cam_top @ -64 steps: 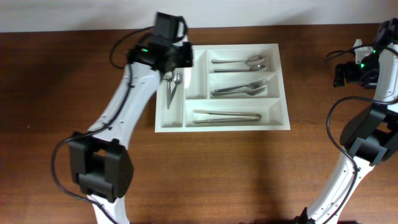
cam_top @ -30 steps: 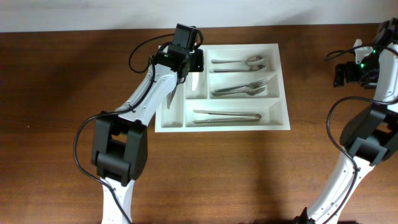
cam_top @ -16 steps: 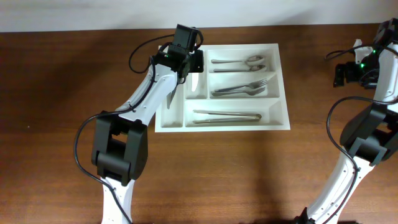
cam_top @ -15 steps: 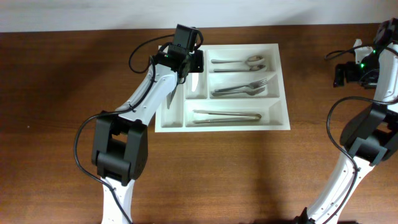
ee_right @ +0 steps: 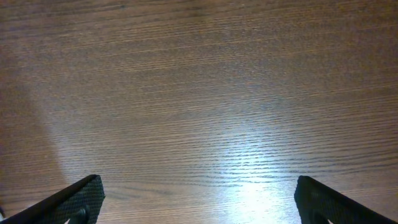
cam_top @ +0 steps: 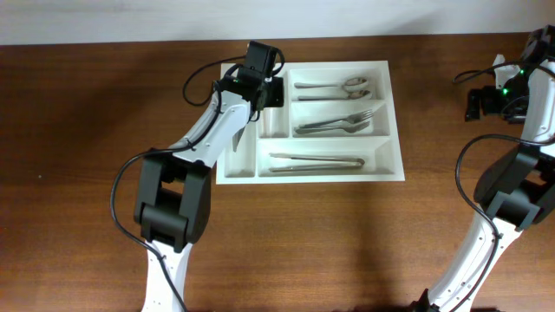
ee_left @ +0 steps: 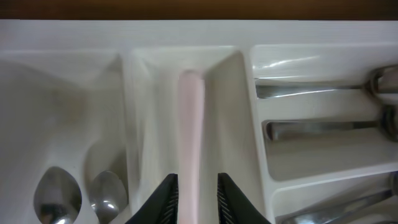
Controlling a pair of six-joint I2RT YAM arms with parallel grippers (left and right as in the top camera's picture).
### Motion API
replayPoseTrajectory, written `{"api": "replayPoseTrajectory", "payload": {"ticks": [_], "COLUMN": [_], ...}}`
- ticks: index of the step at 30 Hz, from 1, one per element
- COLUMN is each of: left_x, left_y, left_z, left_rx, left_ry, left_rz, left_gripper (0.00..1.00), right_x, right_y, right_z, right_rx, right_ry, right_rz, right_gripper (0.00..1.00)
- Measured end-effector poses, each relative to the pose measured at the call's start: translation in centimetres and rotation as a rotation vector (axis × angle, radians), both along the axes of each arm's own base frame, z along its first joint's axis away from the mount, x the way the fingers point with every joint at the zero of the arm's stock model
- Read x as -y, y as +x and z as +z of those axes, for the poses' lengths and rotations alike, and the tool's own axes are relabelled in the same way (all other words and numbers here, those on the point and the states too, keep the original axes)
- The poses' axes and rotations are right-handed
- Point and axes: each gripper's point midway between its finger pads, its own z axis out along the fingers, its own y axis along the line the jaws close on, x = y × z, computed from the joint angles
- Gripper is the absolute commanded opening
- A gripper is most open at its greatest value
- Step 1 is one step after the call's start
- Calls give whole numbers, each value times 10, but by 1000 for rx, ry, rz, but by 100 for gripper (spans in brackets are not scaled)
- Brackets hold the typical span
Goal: Pack container
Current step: 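Open the left gripper to release the knife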
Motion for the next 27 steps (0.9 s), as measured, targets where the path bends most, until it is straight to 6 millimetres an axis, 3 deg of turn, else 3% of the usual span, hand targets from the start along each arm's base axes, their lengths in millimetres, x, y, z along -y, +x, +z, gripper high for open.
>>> {"api": "replayPoseTrajectory", "payload": {"ticks": [6, 9, 13, 15, 21, 24, 27], "left_x": [0, 1, 4, 5, -7, -34, -76], "left_y": [0, 3, 9, 14, 11, -1, -18], "left_z": [0, 3, 20, 37, 103, 141, 184], "left_rx": [1, 14, 45, 76, 146, 166, 185], "left_ry": [-1, -4, 13, 25, 77, 99, 115], "left_rz": [0, -2, -35, -58, -115, -82, -23], "left_gripper": [38, 51, 94, 99, 99, 99, 99], "right_x": [0, 0, 0, 0, 0, 0, 0], "right_y": [0, 0, 0, 0, 0, 0, 0], "right_z": [0, 0, 0, 0, 0, 0, 0], "right_rx": [0, 0, 0, 0, 0, 0, 1], "right_ry": [-1, -1, 0, 0, 0, 0, -1], "right_rz": [0, 0, 0, 0, -1, 0, 0], "right_gripper": [98, 99, 99, 98, 99, 99, 99]}}
